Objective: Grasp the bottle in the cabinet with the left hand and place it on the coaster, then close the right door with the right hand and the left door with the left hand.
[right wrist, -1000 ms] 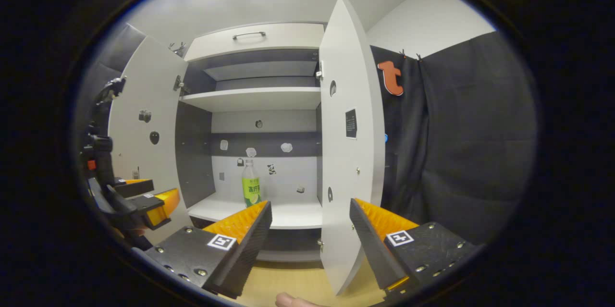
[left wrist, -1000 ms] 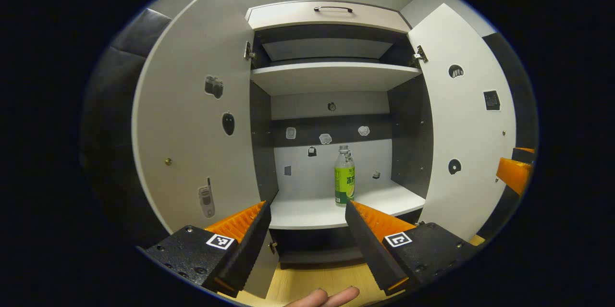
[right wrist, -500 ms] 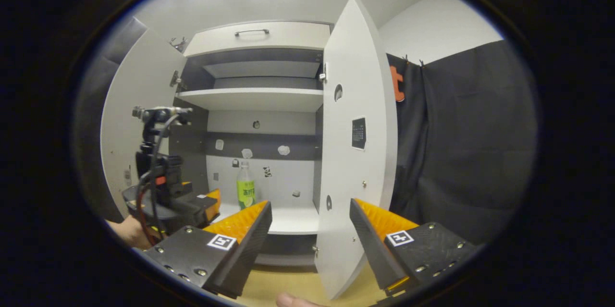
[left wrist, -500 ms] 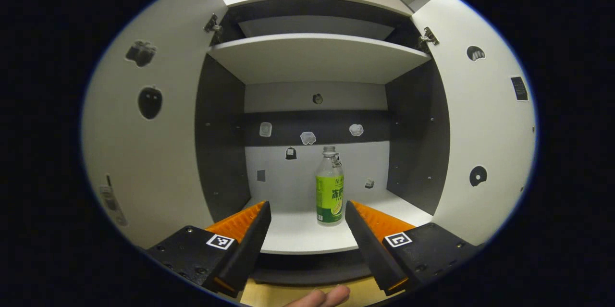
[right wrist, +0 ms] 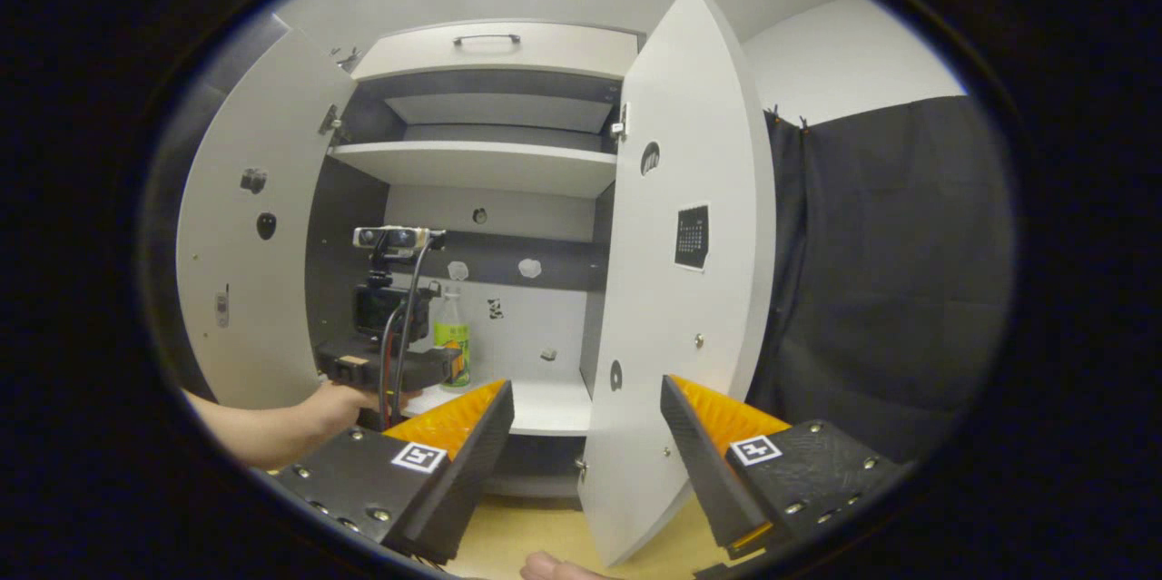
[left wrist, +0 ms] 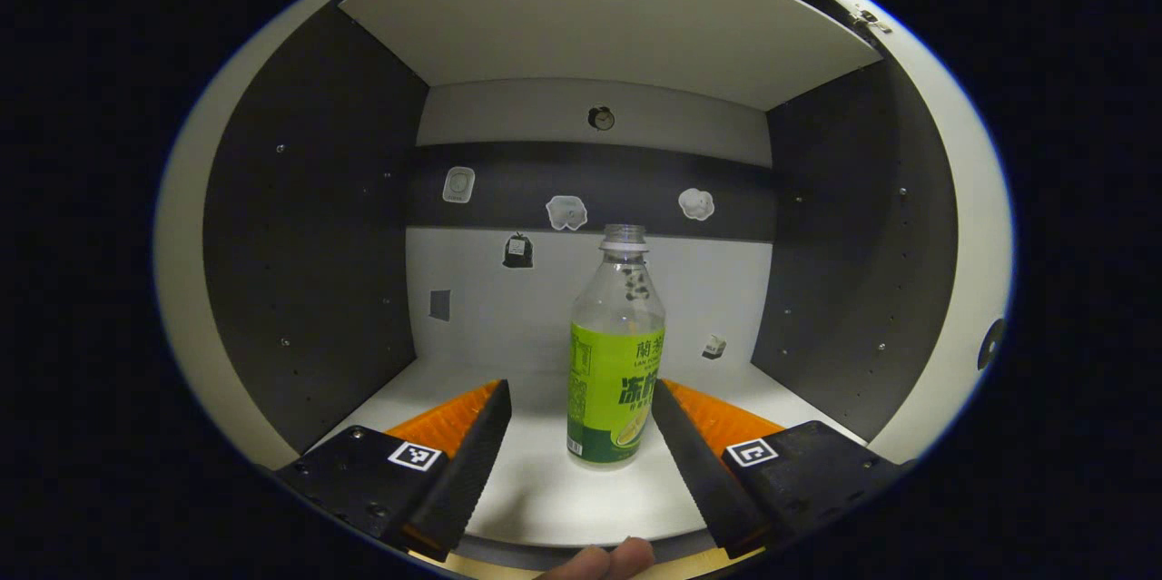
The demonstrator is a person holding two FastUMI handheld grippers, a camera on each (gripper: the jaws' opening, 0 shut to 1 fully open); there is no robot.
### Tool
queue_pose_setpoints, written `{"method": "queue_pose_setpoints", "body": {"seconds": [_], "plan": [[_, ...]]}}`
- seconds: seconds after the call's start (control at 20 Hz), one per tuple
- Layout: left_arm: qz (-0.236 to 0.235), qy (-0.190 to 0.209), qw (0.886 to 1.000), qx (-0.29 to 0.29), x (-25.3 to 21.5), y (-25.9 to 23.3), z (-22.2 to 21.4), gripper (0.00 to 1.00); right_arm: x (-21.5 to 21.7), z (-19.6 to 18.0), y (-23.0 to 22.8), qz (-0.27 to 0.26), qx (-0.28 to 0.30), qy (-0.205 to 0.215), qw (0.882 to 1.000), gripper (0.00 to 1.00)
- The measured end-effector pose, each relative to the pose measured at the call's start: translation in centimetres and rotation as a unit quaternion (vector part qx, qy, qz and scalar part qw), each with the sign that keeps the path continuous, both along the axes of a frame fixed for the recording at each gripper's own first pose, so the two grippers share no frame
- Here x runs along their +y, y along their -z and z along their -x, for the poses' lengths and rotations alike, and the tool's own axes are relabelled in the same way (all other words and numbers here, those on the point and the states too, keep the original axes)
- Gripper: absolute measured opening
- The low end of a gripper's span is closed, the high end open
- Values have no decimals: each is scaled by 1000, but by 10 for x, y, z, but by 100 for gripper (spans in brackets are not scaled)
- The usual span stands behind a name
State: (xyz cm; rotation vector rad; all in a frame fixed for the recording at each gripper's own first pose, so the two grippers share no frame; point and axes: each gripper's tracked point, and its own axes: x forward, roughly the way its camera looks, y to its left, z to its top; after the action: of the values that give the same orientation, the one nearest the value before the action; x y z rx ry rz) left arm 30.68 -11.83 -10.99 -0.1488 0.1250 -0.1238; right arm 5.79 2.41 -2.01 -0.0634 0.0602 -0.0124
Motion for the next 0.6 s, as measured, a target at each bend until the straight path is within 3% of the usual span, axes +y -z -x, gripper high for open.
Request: {"method": "queue_pose_setpoints", "body": {"seconds": [0.2, 0.6], "plan": [[-8, 17, 1000, -6, -16, 4, -20, 100, -2, -3, 2, 9, 3, 4, 1000, 98], [-15, 6, 1000, -8, -17, 11, -49, 99, 0, 4, 8, 14, 9, 9, 1000, 98]]}}
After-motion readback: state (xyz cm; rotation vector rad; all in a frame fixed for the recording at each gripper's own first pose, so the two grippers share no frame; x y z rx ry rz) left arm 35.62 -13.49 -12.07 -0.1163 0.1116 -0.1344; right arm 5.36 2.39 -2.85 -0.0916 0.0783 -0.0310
